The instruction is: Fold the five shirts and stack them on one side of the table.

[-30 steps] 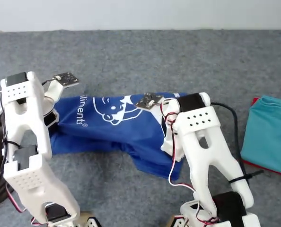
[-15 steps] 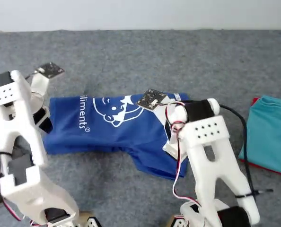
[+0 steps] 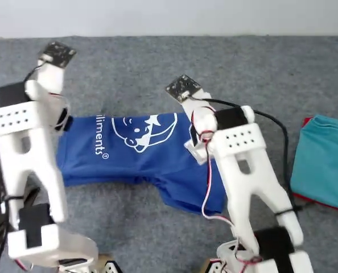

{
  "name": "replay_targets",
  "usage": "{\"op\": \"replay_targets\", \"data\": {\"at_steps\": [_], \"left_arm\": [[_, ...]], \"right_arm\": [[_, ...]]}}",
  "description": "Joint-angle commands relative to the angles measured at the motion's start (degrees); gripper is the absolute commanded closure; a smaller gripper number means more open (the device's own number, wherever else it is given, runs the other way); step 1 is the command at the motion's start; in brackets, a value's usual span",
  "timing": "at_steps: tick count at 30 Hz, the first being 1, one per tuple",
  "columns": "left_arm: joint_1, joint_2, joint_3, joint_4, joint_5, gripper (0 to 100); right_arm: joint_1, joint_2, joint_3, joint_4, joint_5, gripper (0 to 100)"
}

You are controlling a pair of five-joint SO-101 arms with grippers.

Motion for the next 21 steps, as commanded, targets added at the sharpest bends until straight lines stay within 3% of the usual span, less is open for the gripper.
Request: {"op": "replay_targets", "data": {"at_steps": [1,9,17,21], "left_arm": [[3.08,5.1,0.75,0.0,2.9,98],[-0.7,16.44,10.24,2.2,2.29,98],[-6.15,17.05,21.23,-7.38,-1.76,98],[-6.07,16.35,21.23,-7.82,-1.76,98]], "right_arm": [[-0.04,3.56,-2.64,-4.97,-2.2,99.8],[-0.22,10.86,-2.2,1.63,-2.37,98.8],[-0.13,22.99,-2.29,4.79,-3.52,98.8],[-0.4,24.48,-2.64,5.67,-3.52,98.8]]}}
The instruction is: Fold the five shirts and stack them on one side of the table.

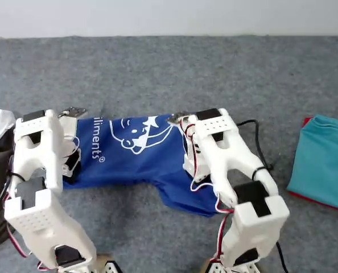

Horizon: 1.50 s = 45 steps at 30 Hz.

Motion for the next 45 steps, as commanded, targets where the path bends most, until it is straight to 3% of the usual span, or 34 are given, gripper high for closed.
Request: {"op": "replay_targets", "data": {"at_steps": [1,9,18,24,32,39,45], "left_arm": [[-0.44,-1.49,-0.66,-0.09,-0.7,98],[1.32,-16.0,-6.37,6.59,-0.53,98],[14.24,-34.02,-6.29,11.6,-0.35,96],[26.64,-31.56,-6.46,11.87,0.88,84],[47.38,-26.64,-6.37,9.49,1.41,79],[61.54,-16.18,-6.64,4.22,8.53,79],[68.22,-6.59,-6.64,-2.11,10.9,79]], "right_arm": [[-0.31,-1.8,-2.46,2.24,-0.53,98.8],[-0.22,-16.75,-6.77,11.12,-0.18,98.8],[1.98,-39.87,-8.0,18.59,-0.26,98.8],[14.55,-52.0,-8.0,18.59,-0.09,98.7],[28.53,-61.49,-7.91,18.77,0.0,98.5],[34.24,-66.77,-7.82,18.77,0.09,98.4],[34.86,-68.53,-7.82,18.86,0.09,98.4]]}}
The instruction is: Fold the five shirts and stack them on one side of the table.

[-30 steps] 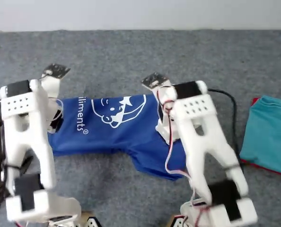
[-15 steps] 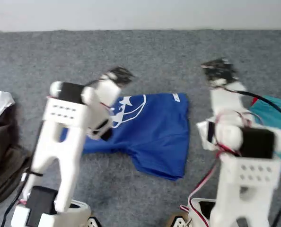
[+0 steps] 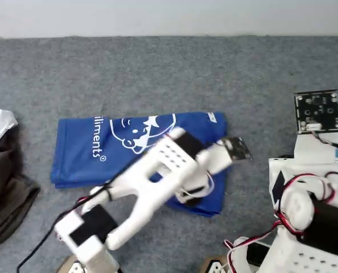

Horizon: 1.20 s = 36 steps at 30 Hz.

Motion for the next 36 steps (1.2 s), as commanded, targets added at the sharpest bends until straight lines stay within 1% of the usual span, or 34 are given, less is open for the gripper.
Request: {"op": "replay_targets", "data": {"at_steps": [1,4,11,14,17,21,25,29,32,36], "left_arm": [[3.43,3.52,-2.15,-3.08,0.62,79],[4.04,6.68,-2.15,-5.54,0.62,79],[3.87,12.92,-2.15,-9.58,0.7,80],[3.96,13.63,-3.03,-10.29,0.35,89],[4.04,12.31,-4.7,-9.58,0.26,98],[3.69,8.18,-6.73,-6.95,0.18,99],[0.18,3.69,-8.84,-6.24,0.09,99],[-4.75,2.73,-11.3,-6.42,-4.84,99],[-7.65,4.04,-13.32,-6.42,-7.56,98],[-11.16,8.26,-16.92,-6.51,-8.7,98]], "right_arm": [[0.48,-1.01,-2.02,2.42,0.09,98.4],[0.92,-1.71,-2.02,2.42,0.09,98.4],[5.67,-2.24,-2.02,2.42,0.79,98.4],[7.34,-2.24,-2.02,2.42,3.69,98.5],[8.31,-2.07,-2.02,2.33,4.84,98.6],[8.04,-1.8,-2.02,2.24,4.57,98.6],[8.04,-1.71,-2.02,2.15,4.57,98.5],[8.04,-1.71,-2.02,2.15,4.75,98.4],[8.04,-1.71,-2.02,2.07,4.75,98.4],[8.04,-1.71,-2.02,2.07,4.75,98.4]]}}
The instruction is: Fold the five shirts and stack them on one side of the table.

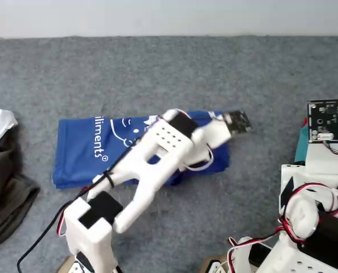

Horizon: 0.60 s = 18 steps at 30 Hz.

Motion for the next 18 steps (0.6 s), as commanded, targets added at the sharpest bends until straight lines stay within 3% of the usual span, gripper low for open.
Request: {"op": "replay_targets", "data": {"at_steps": [1,8,14,18], "left_arm": [[-3.16,2.81,-4.7,0.09,-1.76,98],[-8.53,13.54,-17.19,0.18,-2.02,85],[-11.34,24.26,-30.46,0.62,-2.37,84],[-11.52,29.19,-40.22,5.8,-2.46,84]], "right_arm": [[0.48,0.57,-2.02,1.98,0.53,98.4],[0.48,0.57,-2.02,2.07,0.53,98.4],[0.48,0.57,-2.02,2.07,0.53,98.4],[0.48,0.57,-2.02,2.07,0.53,98.4]]}}
